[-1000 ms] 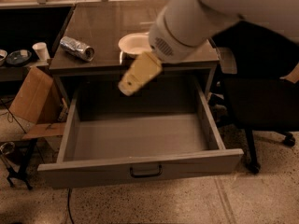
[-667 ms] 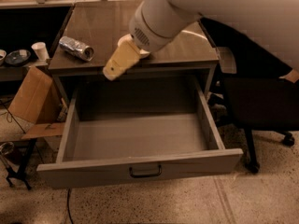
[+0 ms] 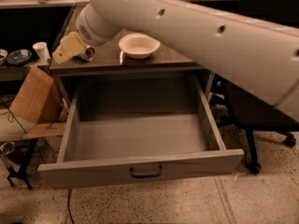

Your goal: Place redbull can into top drawer

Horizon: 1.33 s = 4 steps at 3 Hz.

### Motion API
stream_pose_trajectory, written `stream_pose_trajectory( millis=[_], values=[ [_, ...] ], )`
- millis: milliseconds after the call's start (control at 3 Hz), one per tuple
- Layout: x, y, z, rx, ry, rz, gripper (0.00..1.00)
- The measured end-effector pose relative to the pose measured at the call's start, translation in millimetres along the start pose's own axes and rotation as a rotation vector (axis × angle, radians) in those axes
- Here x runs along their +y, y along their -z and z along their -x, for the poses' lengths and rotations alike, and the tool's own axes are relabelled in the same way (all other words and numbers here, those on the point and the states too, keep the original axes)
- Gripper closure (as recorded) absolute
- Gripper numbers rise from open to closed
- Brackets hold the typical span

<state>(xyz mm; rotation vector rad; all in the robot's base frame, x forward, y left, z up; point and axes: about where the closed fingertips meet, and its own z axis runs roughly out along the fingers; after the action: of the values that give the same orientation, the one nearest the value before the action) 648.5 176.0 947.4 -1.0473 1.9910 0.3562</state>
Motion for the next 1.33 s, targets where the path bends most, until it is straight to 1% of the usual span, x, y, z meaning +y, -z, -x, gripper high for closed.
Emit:
stream_pose_trajectory(
  millis=[333, 667, 1000, 1333],
  values=[
    [12, -42, 26, -0.044, -0.018, -0.002, 0.0],
    [0, -90, 44, -0.034, -0.049, -0.053, 0.0],
    [-15, -115, 46, 0.025, -0.045, -0.112, 0.0],
    [-30, -136, 36, 0.096, -0.057, -0.136, 0.0]
  ],
)
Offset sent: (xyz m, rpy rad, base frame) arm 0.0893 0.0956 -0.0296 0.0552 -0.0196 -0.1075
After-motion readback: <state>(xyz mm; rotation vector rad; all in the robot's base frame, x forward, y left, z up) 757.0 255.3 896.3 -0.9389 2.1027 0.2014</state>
